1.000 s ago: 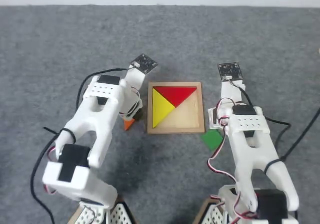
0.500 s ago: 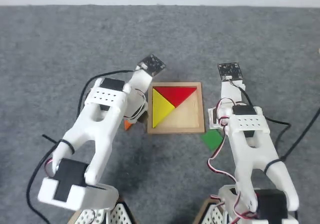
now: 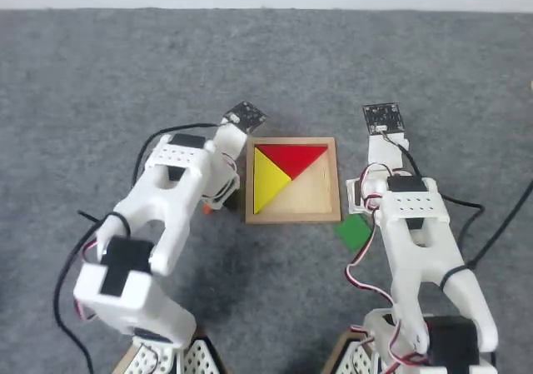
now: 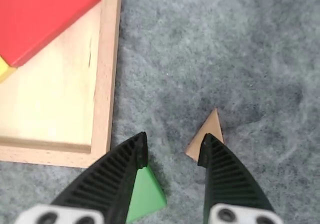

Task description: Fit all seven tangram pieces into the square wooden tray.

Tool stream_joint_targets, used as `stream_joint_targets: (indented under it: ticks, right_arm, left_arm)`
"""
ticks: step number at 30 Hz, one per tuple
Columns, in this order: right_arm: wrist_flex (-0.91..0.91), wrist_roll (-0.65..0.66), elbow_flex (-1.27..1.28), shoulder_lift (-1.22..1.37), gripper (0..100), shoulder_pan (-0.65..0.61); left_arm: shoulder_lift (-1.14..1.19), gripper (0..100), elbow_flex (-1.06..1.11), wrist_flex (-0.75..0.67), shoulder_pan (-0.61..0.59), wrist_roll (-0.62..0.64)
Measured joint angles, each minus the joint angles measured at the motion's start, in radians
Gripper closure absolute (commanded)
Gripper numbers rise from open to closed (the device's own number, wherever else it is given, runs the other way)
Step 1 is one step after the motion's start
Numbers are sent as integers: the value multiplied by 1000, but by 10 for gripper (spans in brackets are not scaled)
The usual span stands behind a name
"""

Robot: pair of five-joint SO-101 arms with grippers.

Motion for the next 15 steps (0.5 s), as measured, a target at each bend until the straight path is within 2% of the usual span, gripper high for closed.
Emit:
stream_joint_targets:
  ticks: [10, 15]
  right_arm:
    - [0, 0, 0, 0, 830, 0]
    - [0, 0, 5, 0, 830, 0]
  left_arm:
    - [11, 797, -14, 14, -72, -20]
    - [12, 797, -95, 38, -110, -20]
